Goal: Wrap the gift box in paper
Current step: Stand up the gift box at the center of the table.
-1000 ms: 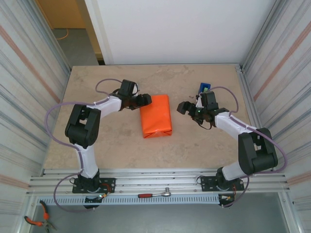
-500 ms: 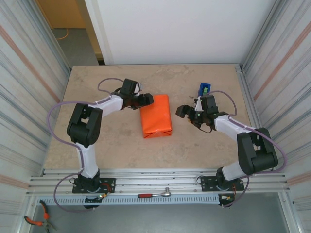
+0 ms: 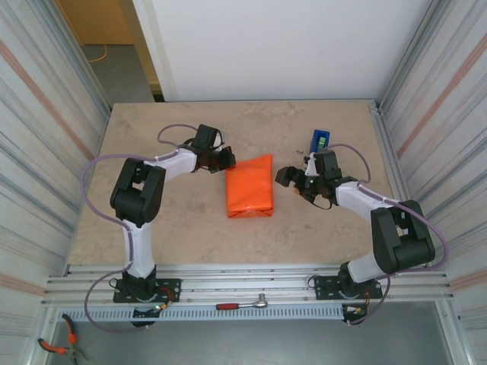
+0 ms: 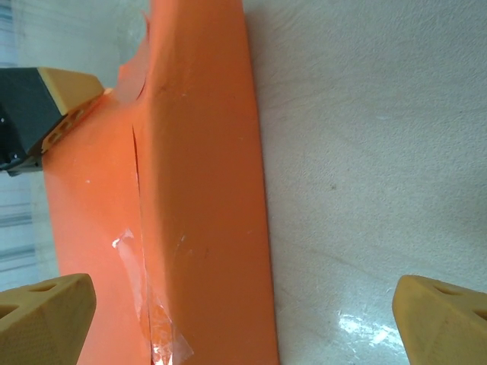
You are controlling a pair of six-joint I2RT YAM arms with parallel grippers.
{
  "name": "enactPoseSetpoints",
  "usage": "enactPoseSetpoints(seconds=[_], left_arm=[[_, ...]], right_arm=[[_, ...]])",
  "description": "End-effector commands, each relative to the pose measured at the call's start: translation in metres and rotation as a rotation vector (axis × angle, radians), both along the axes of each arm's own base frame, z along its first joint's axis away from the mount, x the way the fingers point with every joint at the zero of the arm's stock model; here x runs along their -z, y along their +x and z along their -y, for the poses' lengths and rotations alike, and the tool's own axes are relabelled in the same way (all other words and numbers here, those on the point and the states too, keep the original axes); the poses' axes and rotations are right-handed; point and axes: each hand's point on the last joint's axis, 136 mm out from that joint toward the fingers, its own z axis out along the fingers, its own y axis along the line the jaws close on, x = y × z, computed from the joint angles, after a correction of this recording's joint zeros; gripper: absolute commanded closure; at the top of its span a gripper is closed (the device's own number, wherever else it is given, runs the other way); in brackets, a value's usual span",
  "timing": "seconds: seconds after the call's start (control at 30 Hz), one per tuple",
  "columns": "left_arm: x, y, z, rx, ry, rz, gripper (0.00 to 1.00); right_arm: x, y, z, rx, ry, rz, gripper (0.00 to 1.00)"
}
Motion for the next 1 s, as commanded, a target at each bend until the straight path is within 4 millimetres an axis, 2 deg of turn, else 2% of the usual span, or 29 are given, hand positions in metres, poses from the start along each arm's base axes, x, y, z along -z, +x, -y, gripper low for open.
enactPoseSetpoints(seconds=[0.0, 0.1, 0.23, 0.37, 0.5, 0.57, 0.77, 0.97], left_arm=[[-0.032, 0.014, 0.015, 0.008, -0.066, 0.098, 1.00], [-0.062, 0.021, 0.019, -0.002, -0.112, 0.201, 1.00], [-0.117, 0.020, 0.026, -0.007, -0.185, 0.390, 1.00], [-0.163, 0.010, 0.029, -0.015, -0.245, 0.581, 1.00], [-0.191, -0.011, 0.023, -0.025, -0.277, 0.779, 1.00], [-0.198, -0.022, 0.018, -0.022, -0.287, 0.859, 1.00], [-0.190, -0.055, 0.013, 0.057, -0.310, 0.968, 1.00], [-0.172, -0.082, 0.005, 0.071, -0.326, 0.973, 1.00]], right_arm=[[-0.016, 0.001, -0.001, -0.005, 0.028, 0.022, 0.02], [-0.026, 0.007, 0.001, 0.004, 0.046, 0.039, 0.02], [-0.044, 0.014, 0.004, 0.015, 0.069, 0.069, 0.02], [-0.064, 0.022, 0.002, 0.008, 0.100, 0.113, 0.02], [-0.085, 0.024, 0.000, -0.007, 0.138, 0.162, 0.02], [-0.094, 0.022, 0.001, -0.017, 0.152, 0.192, 0.02], [-0.115, 0.004, -0.001, -0.048, 0.191, 0.271, 0.02], [-0.114, -0.020, 0.001, -0.044, 0.173, 0.309, 0.02]])
